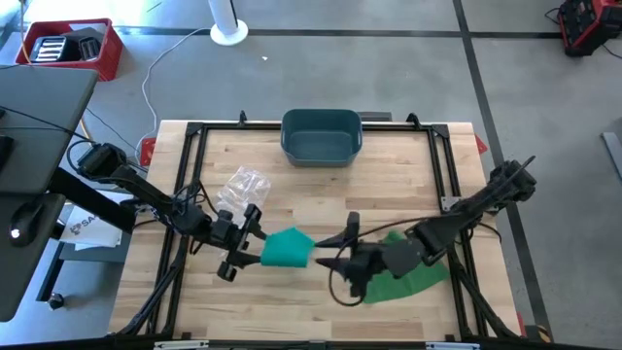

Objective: Roll bandage
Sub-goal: Roll the blue bandage

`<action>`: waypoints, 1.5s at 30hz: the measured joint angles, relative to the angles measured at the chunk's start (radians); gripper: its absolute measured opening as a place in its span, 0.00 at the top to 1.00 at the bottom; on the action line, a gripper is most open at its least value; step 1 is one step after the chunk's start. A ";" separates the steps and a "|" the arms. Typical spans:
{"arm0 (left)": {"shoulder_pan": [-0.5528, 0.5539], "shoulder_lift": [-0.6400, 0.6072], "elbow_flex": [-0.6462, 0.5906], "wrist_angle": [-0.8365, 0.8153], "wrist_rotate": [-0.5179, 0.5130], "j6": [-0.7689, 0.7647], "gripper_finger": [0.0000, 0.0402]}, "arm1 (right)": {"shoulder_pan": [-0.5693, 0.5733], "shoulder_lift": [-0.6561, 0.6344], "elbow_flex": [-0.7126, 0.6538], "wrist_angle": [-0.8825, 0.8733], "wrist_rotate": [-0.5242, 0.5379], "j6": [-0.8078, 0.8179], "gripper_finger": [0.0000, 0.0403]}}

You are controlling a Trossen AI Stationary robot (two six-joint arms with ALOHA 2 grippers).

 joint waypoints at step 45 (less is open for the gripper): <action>0.025 0.001 0.000 0.010 0.015 -0.016 0.50 | -0.048 0.020 0.000 0.047 -0.118 -0.024 0.64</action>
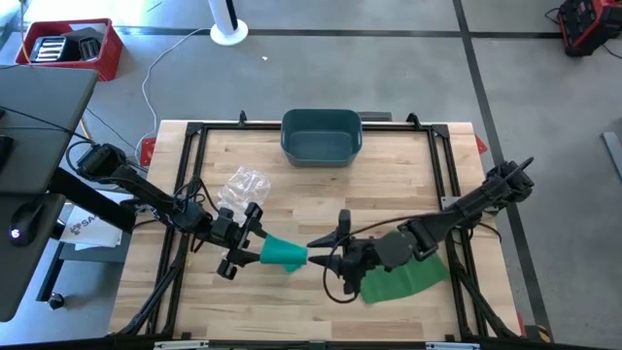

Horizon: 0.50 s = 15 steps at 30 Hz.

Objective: Roll bandage
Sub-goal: Roll the blue bandage

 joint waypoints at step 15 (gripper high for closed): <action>0.014 0.000 0.000 -0.028 -0.024 -0.028 0.50 | -0.055 0.020 -0.001 0.055 -0.105 0.007 0.64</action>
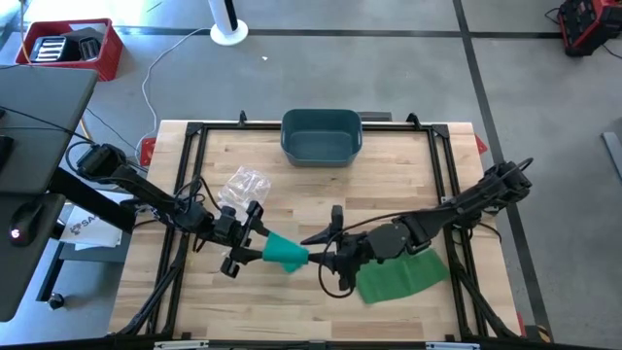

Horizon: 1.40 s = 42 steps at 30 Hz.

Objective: Roll bandage
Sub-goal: Roll the blue bandage

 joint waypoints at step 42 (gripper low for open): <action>-0.162 -0.096 0.012 -0.244 -0.419 0.490 0.50 | 0.061 -0.065 -0.002 -0.215 0.239 0.062 1.00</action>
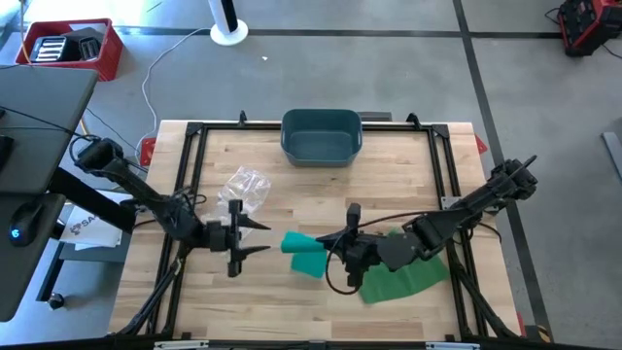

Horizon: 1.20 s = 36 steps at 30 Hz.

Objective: Roll bandage
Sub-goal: Roll the blue bandage

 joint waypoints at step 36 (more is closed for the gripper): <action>-0.011 0.292 0.424 -0.118 -0.147 0.359 0.50 | -0.080 -0.129 0.000 -0.060 -0.339 0.146 1.00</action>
